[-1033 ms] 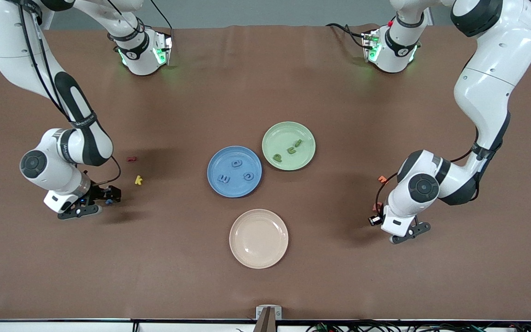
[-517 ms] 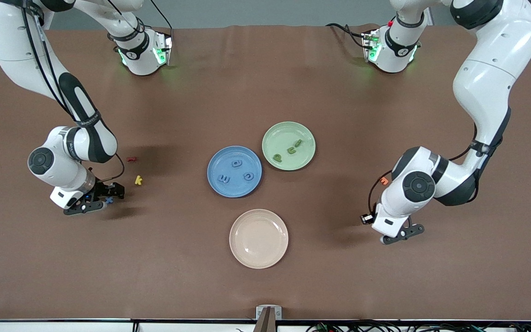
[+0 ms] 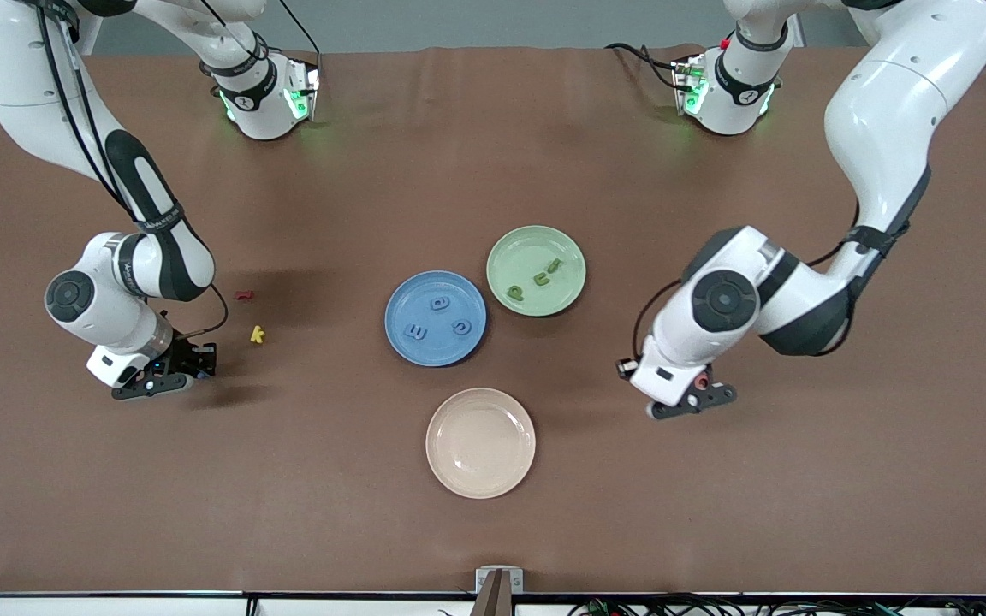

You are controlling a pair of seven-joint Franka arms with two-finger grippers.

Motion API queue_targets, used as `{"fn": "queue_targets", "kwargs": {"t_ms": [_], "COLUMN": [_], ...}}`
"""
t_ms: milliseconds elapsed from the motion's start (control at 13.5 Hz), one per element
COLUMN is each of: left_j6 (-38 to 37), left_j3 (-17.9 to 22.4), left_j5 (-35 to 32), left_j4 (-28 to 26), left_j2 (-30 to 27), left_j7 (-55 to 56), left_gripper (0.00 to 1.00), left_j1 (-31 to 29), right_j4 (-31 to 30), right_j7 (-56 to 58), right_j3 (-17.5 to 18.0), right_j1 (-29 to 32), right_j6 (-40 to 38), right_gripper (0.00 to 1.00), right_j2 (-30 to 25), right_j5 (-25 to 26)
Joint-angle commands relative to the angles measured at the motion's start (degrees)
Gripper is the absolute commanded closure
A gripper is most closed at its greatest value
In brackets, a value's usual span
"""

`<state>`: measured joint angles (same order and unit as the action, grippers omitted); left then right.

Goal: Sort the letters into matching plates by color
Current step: 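Grasp the green N with the left gripper while the right gripper grasps the x, then place the N on the green plate and the x on the blue plate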

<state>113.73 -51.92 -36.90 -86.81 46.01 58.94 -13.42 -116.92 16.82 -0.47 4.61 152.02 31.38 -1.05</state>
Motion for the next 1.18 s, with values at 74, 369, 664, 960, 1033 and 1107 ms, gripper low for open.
{"fn": "queue_targets", "kwargs": {"t_ms": [74,369,664,960,1033,1107], "left_j6": [-0.7,-0.7,-0.01,2.45,3.16,3.25], "left_j3": [-1.96,-1.96,-2.05,-2.05,-1.96,-1.96], "left_j5": [0.52,0.52,1.39,3.24,3.24,3.24], "left_j4": [-3.1,-5.03,-8.9,-11.44,-12.32,-12.68], "left_j2": [-0.75,0.22,0.31,0.83,0.83,0.83], "left_j7": [9.14,21.45,29.01,36.58,37.55,37.73], "left_gripper": [1.0,1.0,1.0,0.98,0.98,0.96], "left_j1": [3.64,11.56,14.11,17.98,18.25,18.25], "right_j4": [-0.06,3.71,3.55,3.37,3.46,3.46], "right_j7": [-1.7,-7.75,-25.22,-46.75,-51.58,-55.37], "right_j3": [0.21,0.47,0.91,2.31,2.23,2.23], "right_j1": [0.05,-2.23,-9.78,-20.58,-23.74,-26.3], "right_j6": [0.48,-10.91,-19.2,-19.57,-18.78,-17.29], "right_gripper": [1.0,1.0,1.0,1.0,1.0,1.0], "right_j2": [1.05,-1.22,-6.32,-8.0,-7.91,-7.65], "right_j5": [0.26,0.26,-0.53,-2.81,-3.94,-4.56]}}
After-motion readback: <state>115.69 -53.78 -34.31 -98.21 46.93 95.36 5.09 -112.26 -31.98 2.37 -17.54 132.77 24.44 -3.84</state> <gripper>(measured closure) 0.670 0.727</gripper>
